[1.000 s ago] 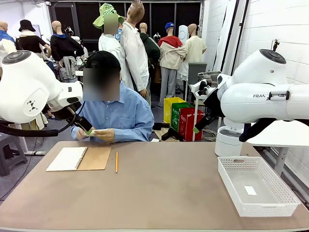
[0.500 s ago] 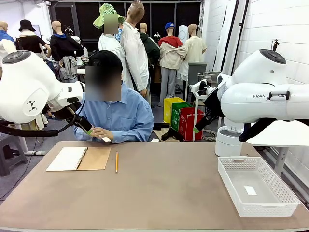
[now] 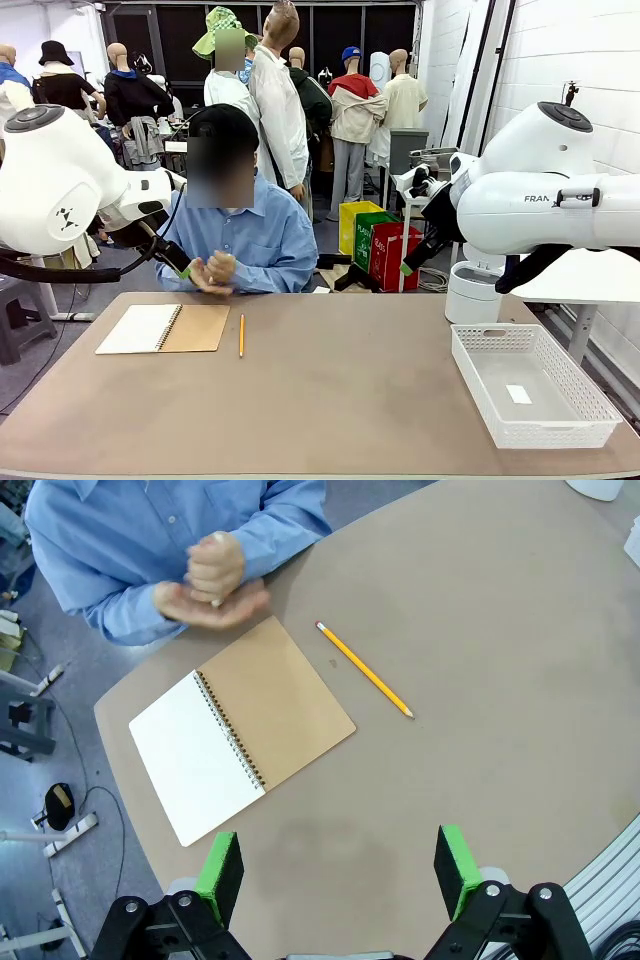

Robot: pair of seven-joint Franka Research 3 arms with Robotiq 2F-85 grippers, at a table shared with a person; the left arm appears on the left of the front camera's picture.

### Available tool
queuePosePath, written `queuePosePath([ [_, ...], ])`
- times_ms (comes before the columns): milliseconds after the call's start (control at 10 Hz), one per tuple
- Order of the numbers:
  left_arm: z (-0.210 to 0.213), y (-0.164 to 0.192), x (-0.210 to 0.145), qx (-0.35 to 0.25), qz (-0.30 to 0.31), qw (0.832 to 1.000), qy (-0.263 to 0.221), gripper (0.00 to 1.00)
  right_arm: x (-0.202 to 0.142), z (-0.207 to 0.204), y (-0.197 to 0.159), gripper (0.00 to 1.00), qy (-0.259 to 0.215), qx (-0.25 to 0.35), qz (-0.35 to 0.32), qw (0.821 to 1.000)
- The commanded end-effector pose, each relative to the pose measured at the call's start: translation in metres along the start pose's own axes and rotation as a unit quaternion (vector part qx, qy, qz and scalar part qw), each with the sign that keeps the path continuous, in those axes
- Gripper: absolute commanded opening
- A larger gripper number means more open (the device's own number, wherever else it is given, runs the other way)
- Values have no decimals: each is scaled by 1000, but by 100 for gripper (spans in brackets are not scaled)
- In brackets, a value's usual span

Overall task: Sort the paper based on its condition.
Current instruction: If a person hands you a paper, place it in the Organizing basket , and if it's crumpled, put it in the Trash can.

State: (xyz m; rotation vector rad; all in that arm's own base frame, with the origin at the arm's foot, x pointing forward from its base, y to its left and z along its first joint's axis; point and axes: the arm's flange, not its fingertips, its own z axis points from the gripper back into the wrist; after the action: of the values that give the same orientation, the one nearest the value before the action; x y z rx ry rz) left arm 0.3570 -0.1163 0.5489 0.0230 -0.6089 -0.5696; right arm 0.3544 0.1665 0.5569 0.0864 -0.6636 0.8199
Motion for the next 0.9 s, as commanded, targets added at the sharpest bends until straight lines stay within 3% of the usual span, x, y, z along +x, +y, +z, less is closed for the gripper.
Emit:
queuePosePath([
  [0, 0, 0, 0, -1, 1, 1000, -1, 100, 0, -1, 0, 100, 1, 0, 0, 1000],
  [800, 0, 0, 0, -1, 1, 1000, -1, 100, 0, -1, 0, 100, 1, 0, 0, 1000],
])
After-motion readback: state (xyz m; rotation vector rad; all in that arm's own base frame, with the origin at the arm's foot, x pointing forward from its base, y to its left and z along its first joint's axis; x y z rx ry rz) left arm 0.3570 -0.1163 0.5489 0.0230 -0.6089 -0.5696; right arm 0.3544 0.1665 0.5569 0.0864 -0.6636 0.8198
